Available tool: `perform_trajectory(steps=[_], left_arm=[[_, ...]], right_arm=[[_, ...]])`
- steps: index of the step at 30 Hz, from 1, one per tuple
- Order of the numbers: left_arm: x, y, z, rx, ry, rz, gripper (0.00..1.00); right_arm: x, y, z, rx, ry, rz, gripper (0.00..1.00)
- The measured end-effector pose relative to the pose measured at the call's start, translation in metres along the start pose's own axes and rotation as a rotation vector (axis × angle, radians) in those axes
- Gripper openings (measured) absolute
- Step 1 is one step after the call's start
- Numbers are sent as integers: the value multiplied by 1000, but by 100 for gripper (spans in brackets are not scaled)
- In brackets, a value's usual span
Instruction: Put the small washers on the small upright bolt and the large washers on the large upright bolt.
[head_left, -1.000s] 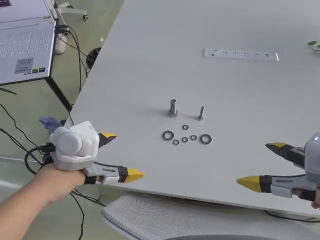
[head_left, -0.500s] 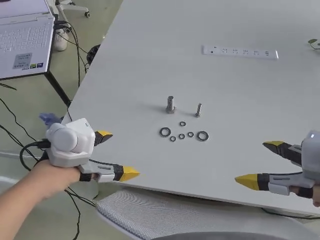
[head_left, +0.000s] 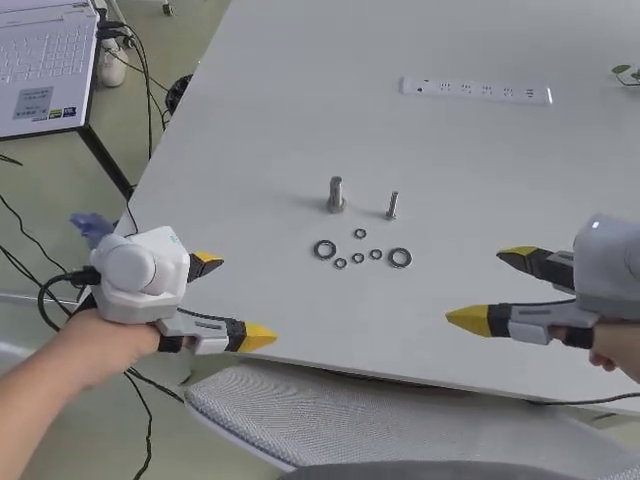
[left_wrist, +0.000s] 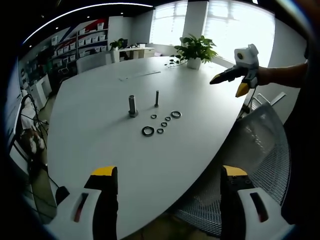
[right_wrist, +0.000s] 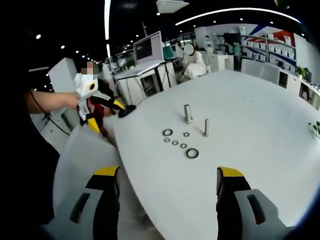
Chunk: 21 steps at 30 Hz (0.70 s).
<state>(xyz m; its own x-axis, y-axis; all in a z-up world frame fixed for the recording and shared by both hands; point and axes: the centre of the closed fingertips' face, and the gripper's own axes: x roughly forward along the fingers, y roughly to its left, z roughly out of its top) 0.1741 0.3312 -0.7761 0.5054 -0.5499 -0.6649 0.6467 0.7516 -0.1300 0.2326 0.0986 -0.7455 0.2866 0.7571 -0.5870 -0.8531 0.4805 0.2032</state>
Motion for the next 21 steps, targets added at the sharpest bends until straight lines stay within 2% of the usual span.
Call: perform_trajectory(steps=[1, 3, 7, 10, 14, 17, 21], left_arm=[[0, 0, 0, 0, 1, -1, 85], [-1, 0, -1, -7, 21, 3, 86], [-2, -4, 2, 34, 30, -8, 86], [-1, -4, 5, 29, 6, -14, 87], [-3, -3, 12, 33, -46, -19, 88], [-4, -2, 12, 34, -42, -27, 87], [-7, 1, 16, 53, -65, -21, 87]], right_arm=[[4, 4, 2, 30, 11, 24, 80], [10, 3, 6, 19, 18, 18, 80], [23, 10, 15, -24, 52, 37, 79], [32, 16, 21, -48, 63, 57, 79], [42, 16, 28, -108, 93, 52, 78], [47, 16, 34, -120, 109, 59, 76], [54, 15, 39, -151, 126, 60, 72]])
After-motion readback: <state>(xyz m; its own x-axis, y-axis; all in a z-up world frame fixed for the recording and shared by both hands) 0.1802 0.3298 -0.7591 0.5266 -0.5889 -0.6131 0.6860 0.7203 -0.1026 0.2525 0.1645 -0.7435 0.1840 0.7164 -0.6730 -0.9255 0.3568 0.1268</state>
